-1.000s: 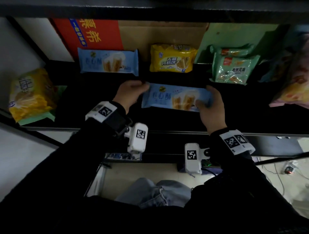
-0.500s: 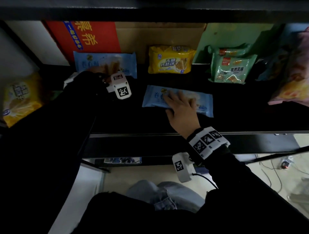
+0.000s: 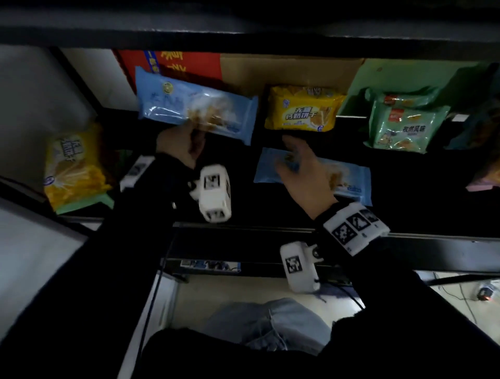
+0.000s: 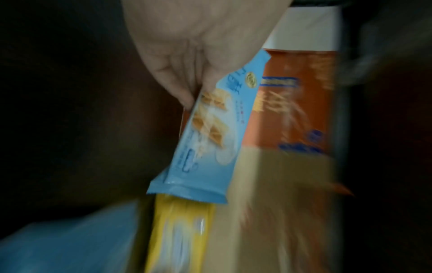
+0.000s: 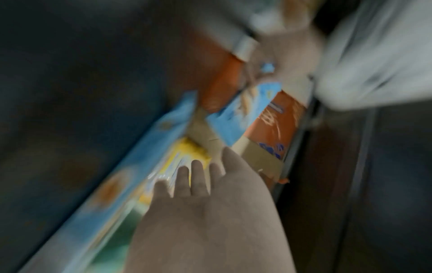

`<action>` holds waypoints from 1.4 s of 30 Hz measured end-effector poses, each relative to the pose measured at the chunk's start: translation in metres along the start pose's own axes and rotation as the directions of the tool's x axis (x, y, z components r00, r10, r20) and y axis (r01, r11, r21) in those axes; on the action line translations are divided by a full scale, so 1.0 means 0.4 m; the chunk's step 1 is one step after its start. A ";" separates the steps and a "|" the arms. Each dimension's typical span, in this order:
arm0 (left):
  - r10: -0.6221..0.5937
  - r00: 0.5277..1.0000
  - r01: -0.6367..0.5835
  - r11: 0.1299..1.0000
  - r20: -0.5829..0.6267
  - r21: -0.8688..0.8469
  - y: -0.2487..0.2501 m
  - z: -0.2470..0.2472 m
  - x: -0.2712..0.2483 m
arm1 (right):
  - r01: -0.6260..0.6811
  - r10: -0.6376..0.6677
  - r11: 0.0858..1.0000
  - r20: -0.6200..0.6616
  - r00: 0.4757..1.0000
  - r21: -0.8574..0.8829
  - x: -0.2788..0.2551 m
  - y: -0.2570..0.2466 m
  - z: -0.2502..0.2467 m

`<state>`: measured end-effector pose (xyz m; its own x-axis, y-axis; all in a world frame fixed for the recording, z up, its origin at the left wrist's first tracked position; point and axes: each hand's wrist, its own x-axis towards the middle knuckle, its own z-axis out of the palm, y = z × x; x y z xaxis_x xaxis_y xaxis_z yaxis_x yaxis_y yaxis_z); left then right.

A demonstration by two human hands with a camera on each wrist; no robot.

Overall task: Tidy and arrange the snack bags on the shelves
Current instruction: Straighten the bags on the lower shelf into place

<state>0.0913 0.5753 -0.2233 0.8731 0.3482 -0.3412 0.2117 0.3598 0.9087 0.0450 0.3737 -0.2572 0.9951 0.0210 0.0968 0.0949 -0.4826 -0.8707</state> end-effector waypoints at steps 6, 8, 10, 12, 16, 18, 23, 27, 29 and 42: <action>-0.164 0.962 0.198 0.969 0.216 -0.145 -0.079 -0.035 -0.077 | -0.153 0.129 0.850 0.082 0.988 0.504 0.051 -0.058 0.062; -0.113 0.962 0.155 0.975 0.248 -0.156 -0.082 -0.045 -0.090 | -0.227 0.174 0.778 0.146 0.974 0.585 0.045 -0.051 0.068; -0.071 0.966 0.131 0.964 0.249 -0.231 -0.074 -0.052 -0.097 | -0.266 0.187 0.762 0.192 0.963 0.591 0.039 -0.047 0.075; -0.047 0.966 0.118 0.955 0.255 -0.271 -0.068 -0.057 -0.092 | -0.275 0.181 0.770 0.217 0.959 0.576 0.037 -0.051 0.077; -0.015 0.961 0.066 0.982 0.275 -0.177 -0.048 -0.064 -0.090 | -0.371 0.215 0.684 0.312 0.925 0.628 0.054 -0.057 0.054; -0.012 0.955 0.049 0.992 0.295 -0.119 -0.038 -0.065 -0.088 | -0.400 0.212 0.659 0.353 0.911 0.637 0.061 -0.059 0.039; 0.041 0.951 0.080 0.924 0.307 -0.373 0.002 -0.060 -0.086 | -0.387 0.221 0.775 0.361 0.906 0.499 0.057 -0.049 0.021; 0.092 0.967 0.016 0.910 0.240 -0.414 0.005 -0.047 -0.079 | -0.250 0.119 0.913 0.376 0.919 0.322 0.044 -0.052 0.021; 0.057 0.956 0.066 0.913 0.286 -0.402 0.013 -0.047 -0.077 | -0.185 0.072 0.935 0.348 0.935 0.303 0.045 -0.063 0.019; 0.115 0.894 0.100 0.891 0.433 -0.443 0.030 -0.061 -0.084 | 0.442 -0.475 0.876 -0.177 0.862 -0.194 0.048 -0.090 -0.004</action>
<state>0.0536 0.5891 -0.2067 0.9951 -0.0222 -0.0967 0.0815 0.7390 0.6688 0.0608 0.3901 -0.2231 0.8078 0.0918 0.5823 0.5175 -0.5836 -0.6258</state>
